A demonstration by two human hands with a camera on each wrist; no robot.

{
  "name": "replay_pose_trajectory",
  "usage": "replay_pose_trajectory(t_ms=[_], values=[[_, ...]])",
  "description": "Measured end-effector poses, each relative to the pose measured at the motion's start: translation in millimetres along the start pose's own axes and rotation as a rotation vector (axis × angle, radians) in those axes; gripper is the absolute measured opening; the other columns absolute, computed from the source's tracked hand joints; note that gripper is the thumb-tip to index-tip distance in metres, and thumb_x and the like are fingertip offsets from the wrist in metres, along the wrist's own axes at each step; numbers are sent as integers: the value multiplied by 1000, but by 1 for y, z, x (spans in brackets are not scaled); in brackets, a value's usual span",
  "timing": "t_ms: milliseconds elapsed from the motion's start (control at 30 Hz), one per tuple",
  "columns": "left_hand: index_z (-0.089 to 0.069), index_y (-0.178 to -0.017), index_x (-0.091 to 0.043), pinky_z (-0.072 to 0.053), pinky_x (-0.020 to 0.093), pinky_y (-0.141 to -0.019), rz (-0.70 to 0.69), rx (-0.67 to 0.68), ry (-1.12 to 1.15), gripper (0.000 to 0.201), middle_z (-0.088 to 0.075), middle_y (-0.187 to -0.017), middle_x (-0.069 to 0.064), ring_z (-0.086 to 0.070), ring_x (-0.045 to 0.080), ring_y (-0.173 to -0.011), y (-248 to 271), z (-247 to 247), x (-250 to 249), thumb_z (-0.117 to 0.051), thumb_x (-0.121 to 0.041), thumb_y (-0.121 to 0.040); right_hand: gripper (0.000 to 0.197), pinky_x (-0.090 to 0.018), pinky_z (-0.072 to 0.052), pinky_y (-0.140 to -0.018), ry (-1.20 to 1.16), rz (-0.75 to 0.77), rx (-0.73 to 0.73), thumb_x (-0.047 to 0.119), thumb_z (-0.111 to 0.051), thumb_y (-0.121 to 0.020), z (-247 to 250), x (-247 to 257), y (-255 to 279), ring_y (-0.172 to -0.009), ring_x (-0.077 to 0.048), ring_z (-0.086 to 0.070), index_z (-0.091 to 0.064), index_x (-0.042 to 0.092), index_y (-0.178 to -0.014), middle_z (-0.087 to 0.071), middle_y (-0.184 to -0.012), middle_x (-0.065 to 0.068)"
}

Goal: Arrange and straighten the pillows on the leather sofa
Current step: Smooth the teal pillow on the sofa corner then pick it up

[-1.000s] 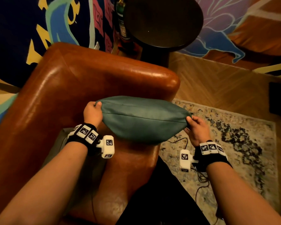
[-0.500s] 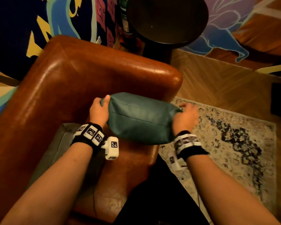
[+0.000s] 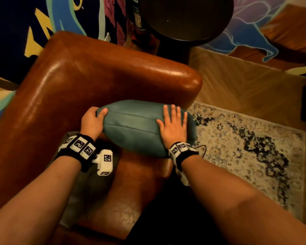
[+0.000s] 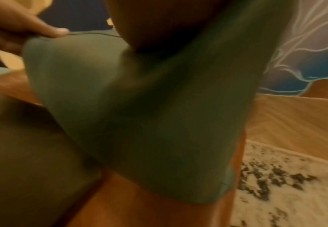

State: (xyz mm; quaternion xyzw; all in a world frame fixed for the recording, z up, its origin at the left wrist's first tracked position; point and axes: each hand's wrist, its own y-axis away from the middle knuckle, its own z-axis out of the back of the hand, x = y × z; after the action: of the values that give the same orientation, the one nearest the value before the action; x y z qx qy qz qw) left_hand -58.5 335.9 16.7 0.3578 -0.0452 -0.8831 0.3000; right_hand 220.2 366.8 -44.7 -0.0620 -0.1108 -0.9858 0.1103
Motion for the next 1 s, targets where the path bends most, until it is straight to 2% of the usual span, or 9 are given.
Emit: replay_pose_trajectory(t_ms=[133, 200, 267, 367, 567, 633, 733, 867, 1000], values=[[-66, -103, -2, -36, 31, -74, 35, -24, 53, 34, -69, -102, 21, -63, 35, -98, -3, -4, -3, -59, -34, -98, 63, -52, 9, -121, 11, -212, 0, 58, -12, -101, 8, -43, 10, -150, -34, -18, -19, 28, -156, -26, -161, -13], [-66, -102, -1, -37, 34, -75, 80, -66, 95, 39, -69, -103, 22, -63, 37, -99, -3, -7, -10, -56, -38, -99, 60, -57, -26, -113, -134, -479, 12, 60, -17, -100, 15, -63, 18, -130, -41, -46, -37, 24, -144, -48, -142, -20], [-65, -102, 1, -39, 37, -77, 78, -63, 95, 44, -68, -104, 25, -63, 39, -101, -1, -11, -18, -53, -42, -100, 52, -47, -49, -82, -411, -598, -22, 56, -22, -101, 21, -80, 25, -98, -40, -61, -48, 13, -113, -61, -111, -21], [-60, -100, 0, -37, 35, -75, -35, -46, 73, 42, -66, -99, 23, -61, 36, -97, 0, -8, -24, -51, -40, -102, 43, -34, -34, -65, -655, -504, -162, 44, -32, -105, 43, -92, 32, -75, -31, -55, -53, 8, -94, -57, -79, -6], [-59, -94, -1, -30, 30, -68, -134, -137, 62, 38, -59, -85, 12, -52, 22, -81, -4, 9, -32, -53, -38, -101, 39, -20, -30, -49, -710, -449, -323, 40, -44, -103, 69, -99, 26, -57, -12, -46, -55, 11, -79, -52, -64, 2], [-59, -92, -2, -31, 30, -68, -159, -149, 65, 37, -59, -81, 10, -52, 22, -79, -7, 15, -39, -54, -38, -101, 37, -15, -31, -47, -764, -446, -356, 38, -49, -102, 71, -97, 22, -56, -6, -45, -53, 13, -75, -50, -61, 4], [-62, -88, -2, -31, 30, -67, -146, -179, 62, 37, -58, -78, 8, -56, 27, -79, -9, 25, -47, -59, -38, -98, 36, -25, -26, -50, -805, -472, -372, 37, -53, -100, 68, -95, 24, -58, -4, -46, -57, 8, -77, -52, -63, 5], [-64, -82, -6, -40, 35, -66, -227, -272, 119, 39, -61, -74, 9, -57, 22, -73, 7, 51, -90, -64, -42, -93, 33, -24, -29, -52, -841, -527, -341, 35, -51, -101, 58, -93, 23, -62, -13, -49, -53, 13, -76, -53, -66, 3], [-61, -82, -11, -35, 27, -62, -402, -219, 198, 29, -59, -68, 0, -50, 10, -62, 61, 33, -160, -68, -38, -91, 30, -36, -47, -77, -660, -598, -28, 15, -59, -95, 34, -93, 22, -103, -39, -62, -53, 6, -123, -64, -112, -21]])
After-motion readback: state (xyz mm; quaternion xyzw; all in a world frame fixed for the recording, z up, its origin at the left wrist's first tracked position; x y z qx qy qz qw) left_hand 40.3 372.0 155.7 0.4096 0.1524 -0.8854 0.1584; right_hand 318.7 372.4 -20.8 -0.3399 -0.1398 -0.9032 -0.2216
